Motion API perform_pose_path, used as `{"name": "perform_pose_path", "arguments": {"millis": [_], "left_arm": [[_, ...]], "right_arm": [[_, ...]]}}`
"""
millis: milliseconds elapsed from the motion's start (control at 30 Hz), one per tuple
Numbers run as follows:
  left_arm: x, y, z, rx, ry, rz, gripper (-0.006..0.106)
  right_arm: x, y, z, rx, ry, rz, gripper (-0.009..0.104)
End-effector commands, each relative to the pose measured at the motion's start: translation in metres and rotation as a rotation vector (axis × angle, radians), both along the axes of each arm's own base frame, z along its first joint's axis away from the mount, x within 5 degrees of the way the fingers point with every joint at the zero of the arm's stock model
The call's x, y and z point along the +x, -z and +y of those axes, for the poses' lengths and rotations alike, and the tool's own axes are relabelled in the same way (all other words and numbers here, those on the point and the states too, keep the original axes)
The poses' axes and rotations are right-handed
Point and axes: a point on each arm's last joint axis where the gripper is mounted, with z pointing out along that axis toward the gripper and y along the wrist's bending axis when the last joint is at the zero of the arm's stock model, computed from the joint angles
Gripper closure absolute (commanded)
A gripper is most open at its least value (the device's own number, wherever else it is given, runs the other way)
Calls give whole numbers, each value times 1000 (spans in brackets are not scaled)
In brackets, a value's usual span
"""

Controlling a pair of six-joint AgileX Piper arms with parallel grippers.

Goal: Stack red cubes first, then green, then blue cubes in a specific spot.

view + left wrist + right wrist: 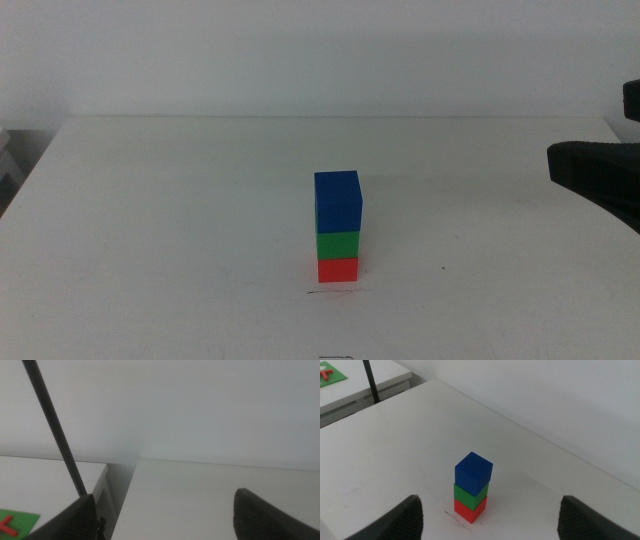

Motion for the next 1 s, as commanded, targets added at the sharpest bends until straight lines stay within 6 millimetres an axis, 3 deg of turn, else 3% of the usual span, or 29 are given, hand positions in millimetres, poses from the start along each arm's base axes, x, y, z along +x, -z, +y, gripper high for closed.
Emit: {"name": "perform_pose_path", "arguments": {"millis": [0,167,467,633,800,967], "left_arm": [[0,-11,-1,-7,5,-90,7],[-5,-1,-2,-27,14,-81,7],[-28,47,-5,-34,33,-130,7],[-47,79,-7,-26,45,-207,7],[-67,109,-9,-42,53,-247,7],[-73,135,-13,-128,77,-248,7]], "right_arm": [[1,-13,-2,25,4,-100,11],[2,-6,-1,9,4,-95,11],[7,37,5,38,-3,14,11],[2,65,-22,107,133,-9,11],[-22,95,-58,206,328,-94,11],[-45,128,-79,259,501,-220,11]]}}
